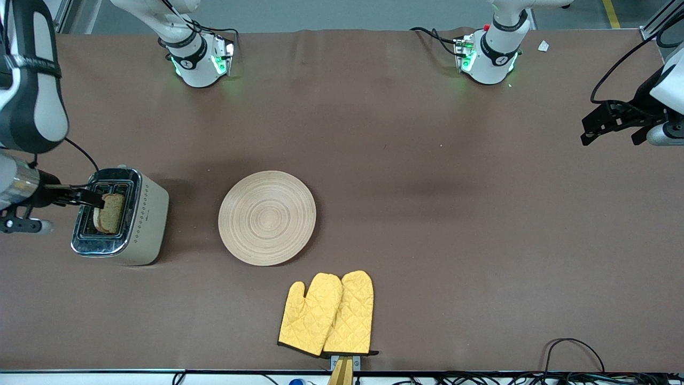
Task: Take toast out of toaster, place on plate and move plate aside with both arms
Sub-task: 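Reach the right gripper down and grasp the bread slice in the toaster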
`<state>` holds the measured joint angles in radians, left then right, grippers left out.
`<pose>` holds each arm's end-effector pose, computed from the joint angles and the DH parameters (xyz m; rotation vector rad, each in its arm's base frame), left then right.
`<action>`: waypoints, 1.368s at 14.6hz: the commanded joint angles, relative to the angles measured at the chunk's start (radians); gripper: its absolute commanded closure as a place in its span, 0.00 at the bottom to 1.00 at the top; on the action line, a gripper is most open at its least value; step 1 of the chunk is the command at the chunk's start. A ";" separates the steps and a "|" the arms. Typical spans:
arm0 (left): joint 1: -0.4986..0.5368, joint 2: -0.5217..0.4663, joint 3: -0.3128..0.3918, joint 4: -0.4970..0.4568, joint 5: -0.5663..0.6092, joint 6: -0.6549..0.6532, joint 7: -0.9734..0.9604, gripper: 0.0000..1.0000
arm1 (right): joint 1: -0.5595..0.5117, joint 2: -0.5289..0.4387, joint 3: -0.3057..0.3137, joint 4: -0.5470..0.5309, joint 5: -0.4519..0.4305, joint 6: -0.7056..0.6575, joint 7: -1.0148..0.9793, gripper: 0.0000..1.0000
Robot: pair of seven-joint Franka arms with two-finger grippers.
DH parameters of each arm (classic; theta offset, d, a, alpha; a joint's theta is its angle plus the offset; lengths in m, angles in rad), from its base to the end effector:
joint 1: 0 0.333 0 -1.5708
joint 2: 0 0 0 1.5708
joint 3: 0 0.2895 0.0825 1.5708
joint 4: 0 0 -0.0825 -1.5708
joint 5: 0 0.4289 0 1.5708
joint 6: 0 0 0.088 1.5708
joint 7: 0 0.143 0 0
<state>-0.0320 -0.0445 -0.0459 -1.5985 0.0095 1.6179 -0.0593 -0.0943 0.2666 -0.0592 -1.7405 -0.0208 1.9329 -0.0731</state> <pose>0.5922 -0.0454 0.5785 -3.1327 0.0294 -0.1011 0.6488 -0.1011 0.3353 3.1111 -0.1102 -0.1203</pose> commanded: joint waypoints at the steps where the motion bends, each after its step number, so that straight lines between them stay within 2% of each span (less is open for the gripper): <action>1: 0.000 0.009 0.000 0.019 0.012 -0.012 -0.001 0.00 | -0.007 0.015 0.013 -0.020 -0.001 0.034 -0.013 0.00; 2: 0.000 0.008 -0.002 0.019 0.012 -0.012 0.001 0.00 | -0.007 0.029 0.013 -0.020 0.001 0.034 -0.013 0.00; 3: 0.000 0.008 -0.002 0.017 0.012 -0.012 0.004 0.00 | -0.010 0.034 0.013 -0.022 0.001 0.032 -0.019 0.35; 4: 0.001 0.009 0.000 0.017 0.012 -0.012 0.006 0.00 | 0.001 0.036 0.013 -0.022 0.001 0.025 -0.020 0.99; 9: 0.000 0.009 0.000 0.017 0.012 -0.012 -0.002 0.00 | -0.010 0.054 0.015 -0.008 0.001 0.026 -0.019 1.00; 12: 0.000 0.009 -0.002 0.015 0.012 -0.012 -0.004 0.00 | -0.005 0.049 0.018 0.085 0.001 -0.023 -0.022 1.00; 17: 0.000 0.009 -0.002 0.015 0.012 -0.013 -0.002 0.00 | 0.047 0.046 0.022 0.315 0.004 -0.230 -0.020 1.00; 18: 0.001 0.009 -0.002 0.015 0.012 -0.015 -0.002 0.00 | 0.070 0.043 0.022 0.329 0.016 -0.253 -0.016 1.00; 20: 0.000 0.009 0.000 0.015 0.012 -0.015 -0.004 0.00 | 0.093 0.043 0.019 0.319 0.094 -0.255 -0.022 1.00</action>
<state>-0.0318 -0.0415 -0.0459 -1.5987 0.0095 1.6166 -0.0592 -0.0222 0.3083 -0.0359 -1.4207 0.0184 1.6896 -0.0857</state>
